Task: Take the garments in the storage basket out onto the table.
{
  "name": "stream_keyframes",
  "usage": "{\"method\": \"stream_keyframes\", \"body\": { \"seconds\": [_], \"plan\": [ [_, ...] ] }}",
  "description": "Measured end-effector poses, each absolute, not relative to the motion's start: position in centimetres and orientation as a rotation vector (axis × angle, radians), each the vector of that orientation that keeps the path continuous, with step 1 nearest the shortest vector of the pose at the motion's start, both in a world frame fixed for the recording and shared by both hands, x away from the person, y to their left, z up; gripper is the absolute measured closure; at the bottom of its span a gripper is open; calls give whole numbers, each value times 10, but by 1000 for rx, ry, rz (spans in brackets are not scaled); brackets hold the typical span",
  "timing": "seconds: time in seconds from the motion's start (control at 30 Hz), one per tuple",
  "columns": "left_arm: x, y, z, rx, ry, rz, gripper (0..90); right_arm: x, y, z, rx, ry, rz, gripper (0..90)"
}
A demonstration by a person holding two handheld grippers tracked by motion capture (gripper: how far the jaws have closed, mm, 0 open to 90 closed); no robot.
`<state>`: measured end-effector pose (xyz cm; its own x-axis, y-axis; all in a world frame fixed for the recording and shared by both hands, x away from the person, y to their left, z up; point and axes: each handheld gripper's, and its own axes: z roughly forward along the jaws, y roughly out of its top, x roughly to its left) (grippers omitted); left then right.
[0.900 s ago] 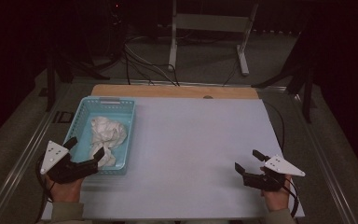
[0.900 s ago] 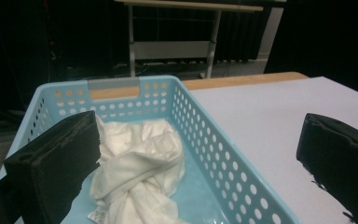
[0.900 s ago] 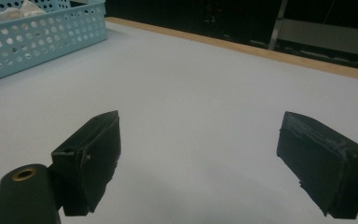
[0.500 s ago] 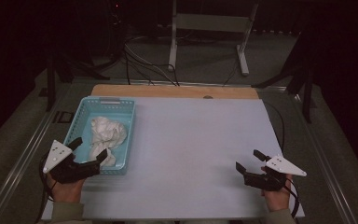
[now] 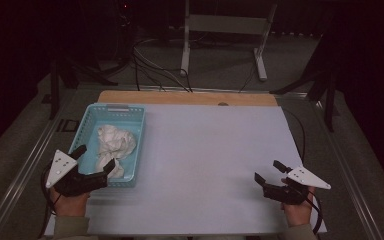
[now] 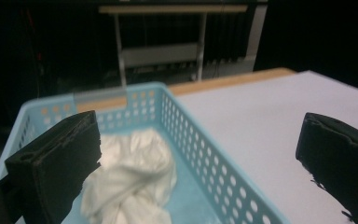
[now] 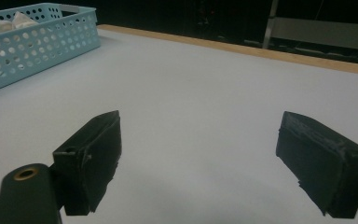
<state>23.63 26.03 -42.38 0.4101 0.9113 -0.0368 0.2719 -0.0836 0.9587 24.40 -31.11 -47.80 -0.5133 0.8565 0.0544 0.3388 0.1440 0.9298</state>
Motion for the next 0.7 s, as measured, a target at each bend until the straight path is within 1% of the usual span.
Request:
{"method": "stream_keyframes", "body": {
  "seconds": [0.1,0.23,0.57,0.7],
  "plan": [
    [237,260,-420,1623,1086,741,5,244,-311,-478,1140,1923,1360,141],
    [237,260,-414,1654,1071,765,4,244,-312,-479,1150,1922,1366,142],
    [245,267,-408,1639,1092,759,4,244,-312,-479,1155,1921,1367,141],
    [252,273,-406,1617,1105,718,5,244,-312,-479,1157,1922,1367,141]
  ]
}}
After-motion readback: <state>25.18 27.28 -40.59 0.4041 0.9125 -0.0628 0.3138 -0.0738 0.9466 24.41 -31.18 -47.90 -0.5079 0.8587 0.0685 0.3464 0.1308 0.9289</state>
